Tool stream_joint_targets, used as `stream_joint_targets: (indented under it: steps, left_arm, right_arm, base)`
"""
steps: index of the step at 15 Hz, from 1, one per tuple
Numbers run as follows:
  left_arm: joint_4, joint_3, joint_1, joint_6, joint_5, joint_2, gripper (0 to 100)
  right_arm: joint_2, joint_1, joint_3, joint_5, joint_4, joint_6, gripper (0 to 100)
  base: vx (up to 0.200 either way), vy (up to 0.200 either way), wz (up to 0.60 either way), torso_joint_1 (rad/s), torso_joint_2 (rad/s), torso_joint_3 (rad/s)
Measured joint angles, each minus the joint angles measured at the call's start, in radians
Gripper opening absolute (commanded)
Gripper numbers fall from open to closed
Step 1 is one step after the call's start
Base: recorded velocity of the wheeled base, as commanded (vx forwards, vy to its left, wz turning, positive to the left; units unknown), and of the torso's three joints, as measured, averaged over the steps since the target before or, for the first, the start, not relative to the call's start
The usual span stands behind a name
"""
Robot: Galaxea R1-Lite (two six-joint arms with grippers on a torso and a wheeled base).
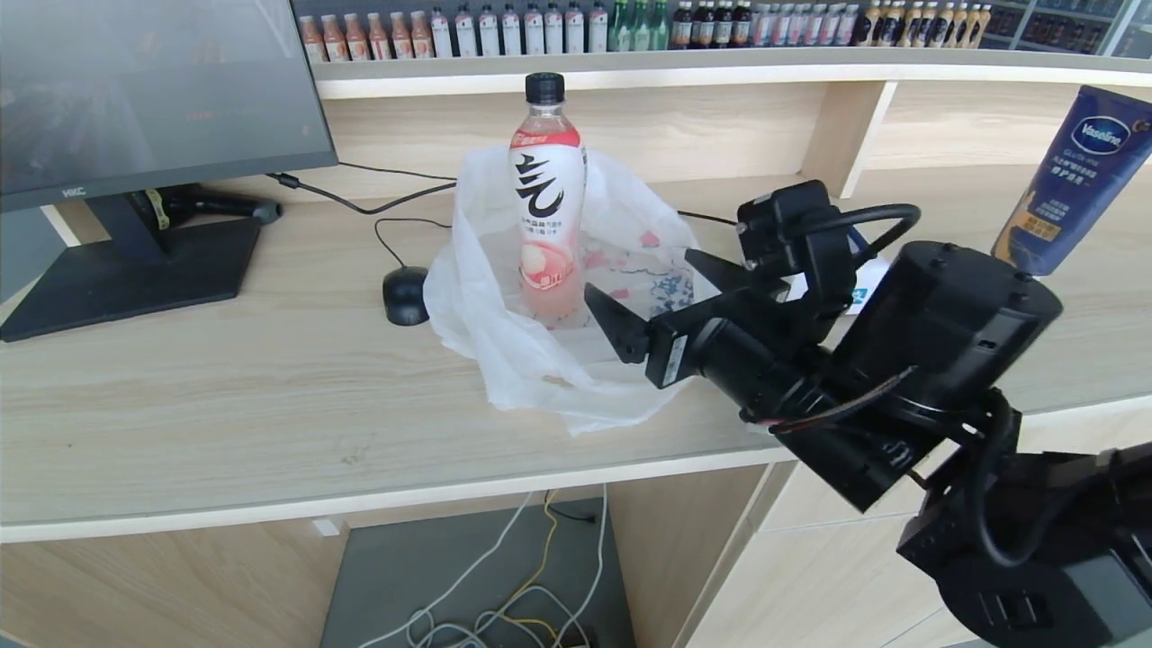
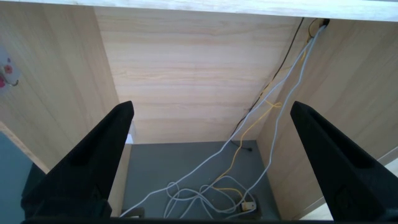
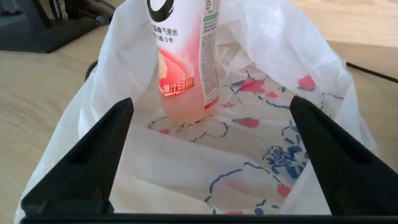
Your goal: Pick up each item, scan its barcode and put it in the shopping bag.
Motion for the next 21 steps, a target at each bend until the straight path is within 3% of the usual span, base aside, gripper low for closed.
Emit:
stream_joint_targets:
  steps: [4, 8, 12, 16, 21]
  left_arm:
    - [0.0, 0.0, 0.0, 0.001, 0.0, 0.0, 100]
    - [0.0, 0.0, 0.0, 0.001, 0.0, 0.0, 100]
    - [0.0, 0.0, 0.0, 0.0, 0.0, 0.0, 100]
    - [0.001, 0.0, 0.0, 0.0, 0.0, 0.0, 100]
    - [0.0, 0.0, 0.0, 0.0, 0.0, 0.0, 100]
  right_arm:
    - [-0.134, 0.001, 0.118, 0.089, -0.106, -0.002, 100]
    - [-0.248, -0.004, 0.284, 0.113, -0.178, -0.044, 100]
    - [-0.239, -0.016, 0.226, 0.027, -0.204, -0.054, 100]
    - [-0.229, 0.0, 0.207, 0.068, -0.153, -0.041, 100]
    - [-0.213, -0.058, 0.211, 0.056, -0.163, -0.053, 100]
  base:
    - [0.0, 0.0, 0.0, 0.0, 0.0, 0.0]
    - [0.0, 0.0, 0.0, 0.0, 0.0, 0.0]
    - [-0.05, 0.0, 0.0, 0.001, 0.0, -0.001]
    - [-0.1, 0.0, 0.0, 0.011, 0.0, 0.001]
    - [0.0, 0.0, 0.0, 0.0, 0.0, 0.0]
